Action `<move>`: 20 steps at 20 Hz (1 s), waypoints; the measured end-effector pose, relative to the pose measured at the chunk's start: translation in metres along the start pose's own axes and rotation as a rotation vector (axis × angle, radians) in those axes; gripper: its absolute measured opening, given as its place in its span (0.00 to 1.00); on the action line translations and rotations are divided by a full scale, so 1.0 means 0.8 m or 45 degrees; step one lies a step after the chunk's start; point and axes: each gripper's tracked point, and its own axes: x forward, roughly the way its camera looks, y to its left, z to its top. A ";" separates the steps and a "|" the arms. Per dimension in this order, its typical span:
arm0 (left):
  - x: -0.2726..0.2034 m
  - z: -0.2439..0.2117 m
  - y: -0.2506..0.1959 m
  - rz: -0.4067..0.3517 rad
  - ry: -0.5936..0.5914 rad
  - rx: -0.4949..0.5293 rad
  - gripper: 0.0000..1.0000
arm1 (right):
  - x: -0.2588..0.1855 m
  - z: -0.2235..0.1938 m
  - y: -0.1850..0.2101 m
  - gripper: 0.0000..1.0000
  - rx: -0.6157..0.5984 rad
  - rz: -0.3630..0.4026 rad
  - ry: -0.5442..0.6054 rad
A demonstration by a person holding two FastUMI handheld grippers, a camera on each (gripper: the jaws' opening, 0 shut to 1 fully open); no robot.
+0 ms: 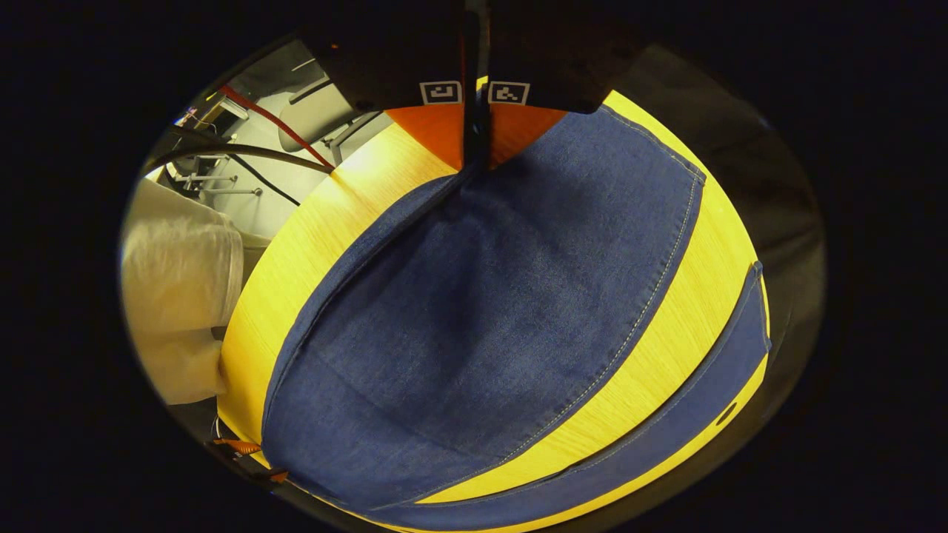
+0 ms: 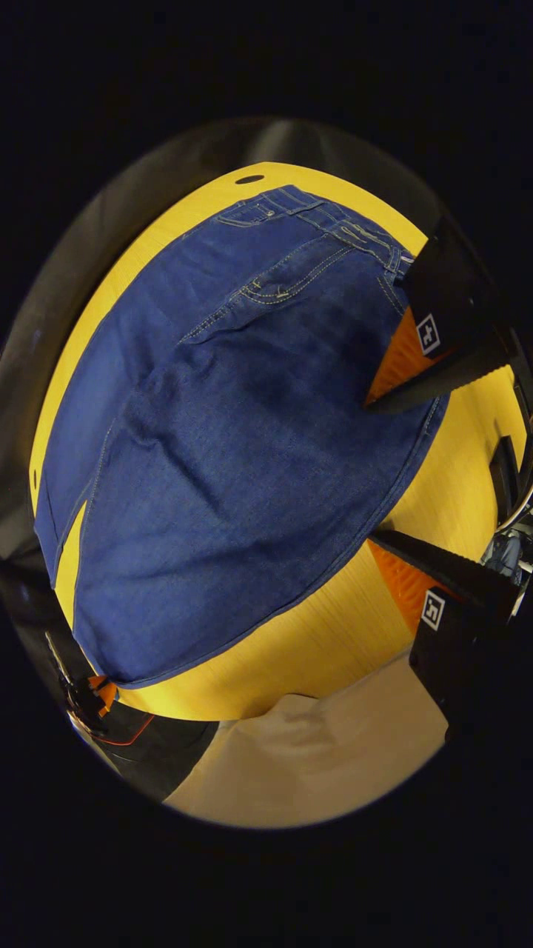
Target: Grasp the waist and the cuffs of the jeans and fold them to make the two legs overlap; first hold the waist and fold one-third of the jeans toward the cuffs, then hold the cuffs and fold the remaining one-third in the same direction to finish folding.
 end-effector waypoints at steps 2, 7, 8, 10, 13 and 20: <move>0.000 0.000 0.000 -0.003 0.011 0.010 0.00 | 0.002 0.001 0.003 0.98 -0.001 -0.006 0.010; 0.003 0.001 0.000 0.005 0.006 0.009 0.00 | 0.000 0.009 -0.006 0.77 0.050 -0.022 0.024; 0.003 0.002 0.001 0.008 0.001 0.005 0.00 | 0.003 0.018 -0.014 0.66 0.053 -0.026 0.004; 0.003 0.002 0.001 0.014 -0.005 0.001 0.00 | 0.004 0.028 -0.030 0.39 0.074 -0.037 -0.043; 0.002 0.001 0.001 0.014 -0.005 -0.013 0.00 | 0.004 0.031 -0.035 0.15 0.203 -0.072 -0.076; 0.002 0.001 0.000 -0.065 0.005 -0.057 0.00 | 0.000 0.031 -0.033 0.03 0.366 -0.128 -0.070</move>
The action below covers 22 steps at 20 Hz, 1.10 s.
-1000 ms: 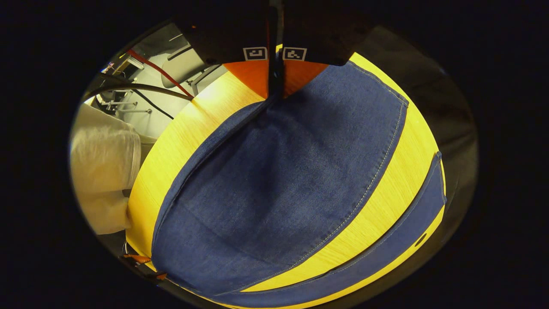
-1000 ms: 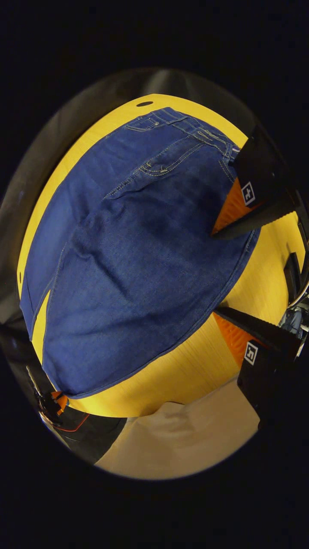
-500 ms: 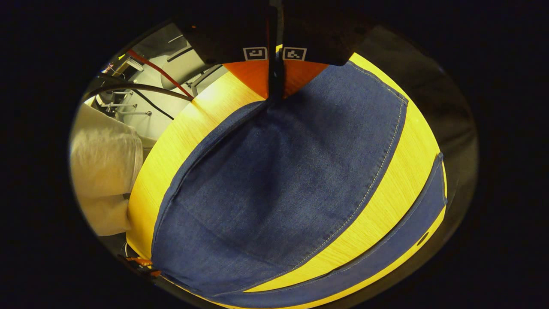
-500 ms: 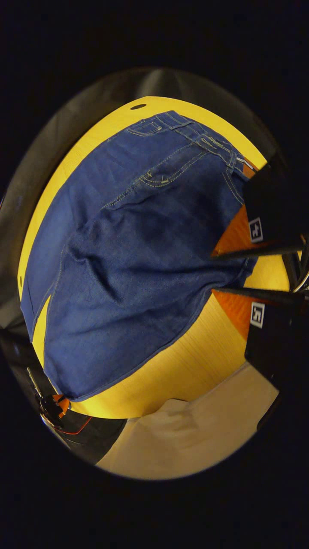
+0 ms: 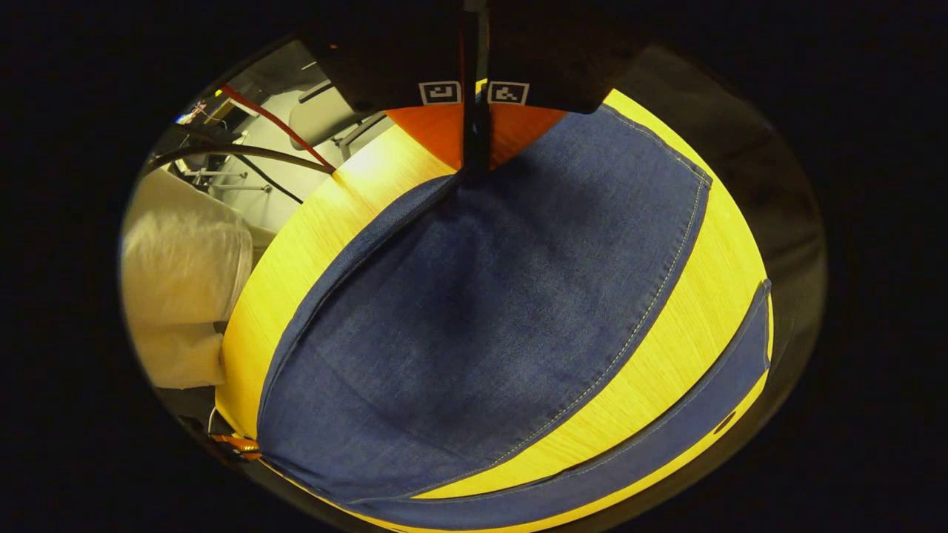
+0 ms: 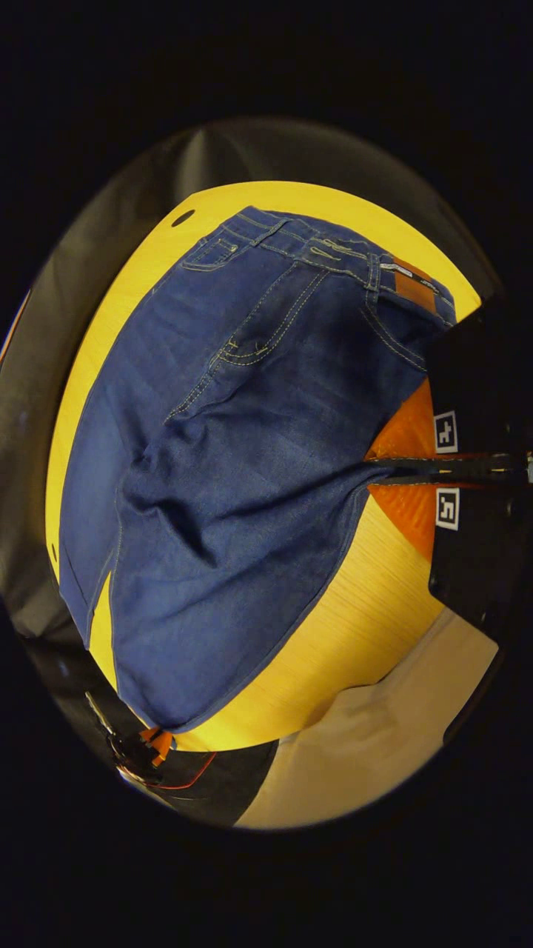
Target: Grasp the waist and the cuffs of the jeans and fold them to make the two legs overlap; first hold the waist and fold one-third of the jeans toward the cuffs, then hold the cuffs and fold the remaining one-third in the same direction to finish folding.
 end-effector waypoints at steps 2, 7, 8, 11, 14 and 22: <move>-0.005 0.000 0.011 0.039 0.021 0.006 0.00 | -0.005 -0.002 0.009 0.03 0.066 0.005 0.007; -0.036 0.025 0.037 0.133 -0.018 -0.024 0.00 | -0.033 0.033 -0.001 0.03 0.192 -0.026 -0.103; -0.042 0.025 0.042 0.160 -0.024 -0.025 0.00 | -0.041 0.045 -0.005 0.03 0.227 -0.022 -0.128; -0.062 0.051 0.064 0.245 -0.050 -0.026 0.00 | -0.070 0.092 -0.024 0.03 0.322 -0.026 -0.243; -0.086 0.086 0.102 0.331 -0.035 0.020 0.00 | -0.087 0.146 -0.057 0.00 0.399 -0.047 -0.353; -0.142 0.217 0.216 0.507 -0.042 0.082 0.00 | -0.080 0.258 -0.135 0.03 0.514 -0.110 -0.514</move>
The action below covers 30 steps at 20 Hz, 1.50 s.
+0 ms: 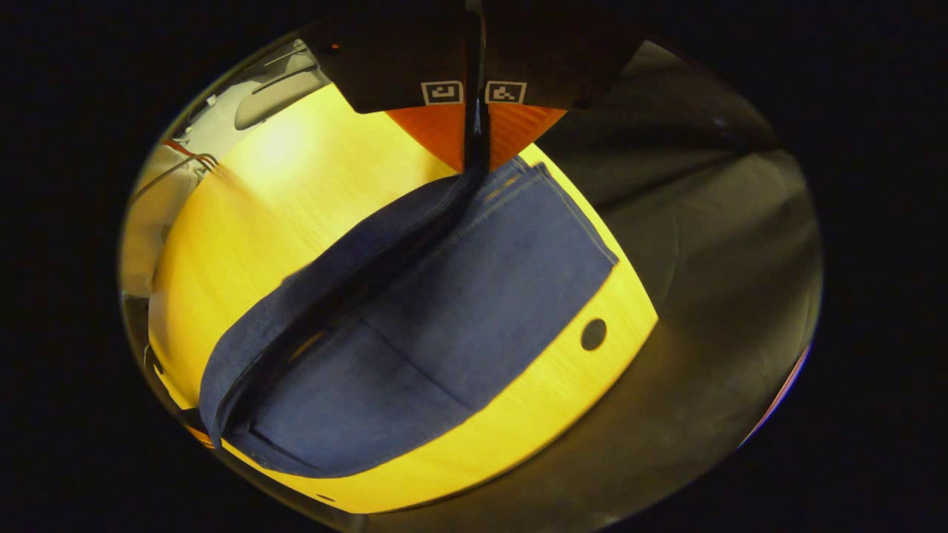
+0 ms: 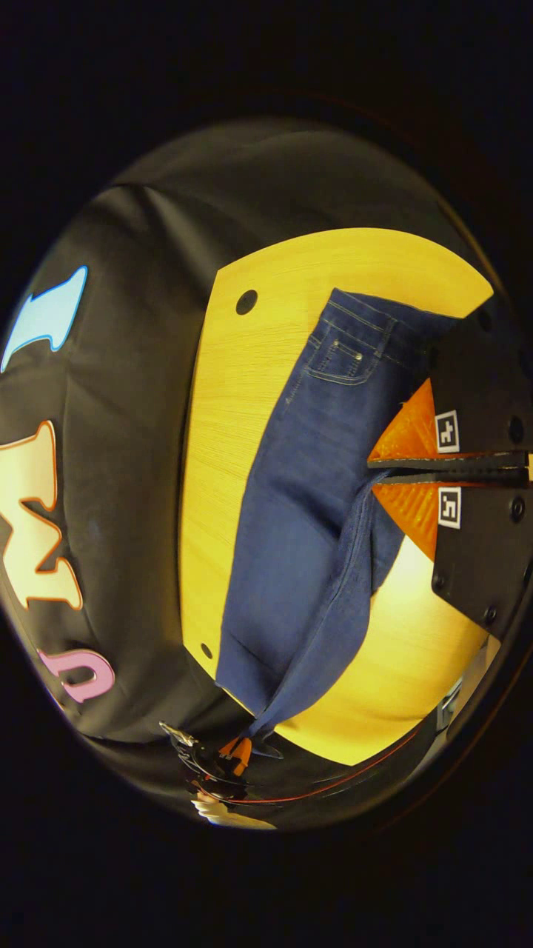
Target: Grasp the waist and the cuffs of the jeans and fold them to make the two legs overlap; first hold the waist and fold one-third of the jeans toward the cuffs, then hold the cuffs and fold the remaining one-third in the same direction to finish folding.
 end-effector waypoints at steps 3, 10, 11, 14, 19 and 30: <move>0.020 0.050 0.049 0.059 -0.001 0.009 0.00 | 0.020 0.032 -0.013 0.02 0.069 -0.009 -0.056; 0.119 0.142 0.103 0.251 -0.061 -0.048 0.00 | 0.126 0.093 -0.034 0.03 0.226 -0.036 -0.186; 0.129 0.148 0.106 0.269 -0.075 -0.077 0.00 | 0.143 0.089 -0.037 0.02 0.217 -0.042 -0.175; 0.149 0.154 0.108 0.315 -0.113 -0.129 0.00 | 0.182 0.080 -0.045 0.03 0.216 -0.053 -0.144; 0.153 0.149 0.116 0.453 -0.130 -0.226 0.37 | 0.184 0.087 -0.062 0.54 0.243 -0.070 -0.164; 0.085 0.142 0.143 0.695 -0.553 -0.893 0.95 | 0.044 0.022 -0.202 0.96 0.358 -0.295 -0.200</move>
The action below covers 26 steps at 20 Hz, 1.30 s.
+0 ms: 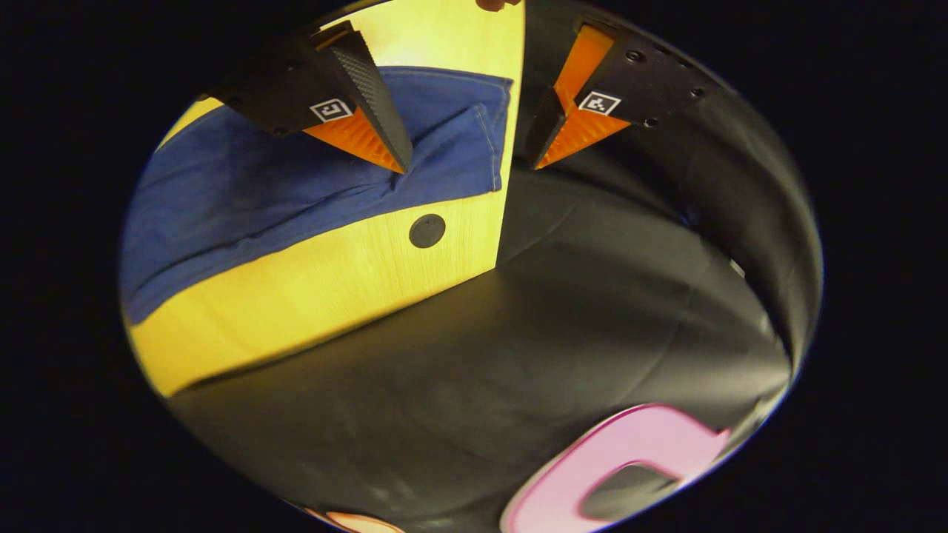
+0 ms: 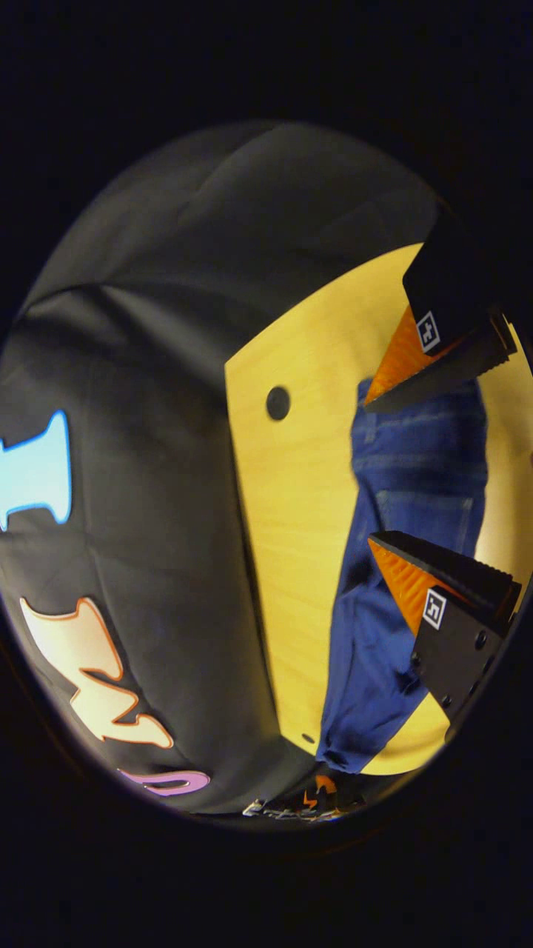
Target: Grasp the waist and the cuffs of the jeans and fold them to make the two legs overlap; first hold the waist and fold one-third of the jeans toward the cuffs, then hold the cuffs and fold the remaining one-third in the same direction to finish folding.
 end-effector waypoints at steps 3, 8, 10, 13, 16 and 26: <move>0.005 -0.005 -0.003 -0.005 0.001 -0.074 0.95 | 0.001 -0.042 -0.030 0.96 0.059 -0.029 0.079; 0.014 -0.014 0.002 -0.010 0.053 -0.212 0.95 | 0.008 -0.098 -0.052 0.99 0.126 -0.013 0.191; 0.015 -0.010 0.003 0.015 0.063 -0.240 0.95 | 0.015 -0.105 -0.052 0.99 0.139 -0.002 0.206; 0.013 -0.002 0.005 0.043 0.070 -0.250 0.95 | 0.021 -0.109 -0.051 0.99 0.138 0.014 0.202; 0.014 -0.001 0.003 0.062 0.022 -0.254 0.95 | 0.019 -0.115 -0.043 0.92 0.153 0.042 0.194; 0.014 0.005 -0.003 -0.019 -0.011 -0.440 0.95 | 0.015 -0.112 -0.025 0.19 0.125 0.031 0.104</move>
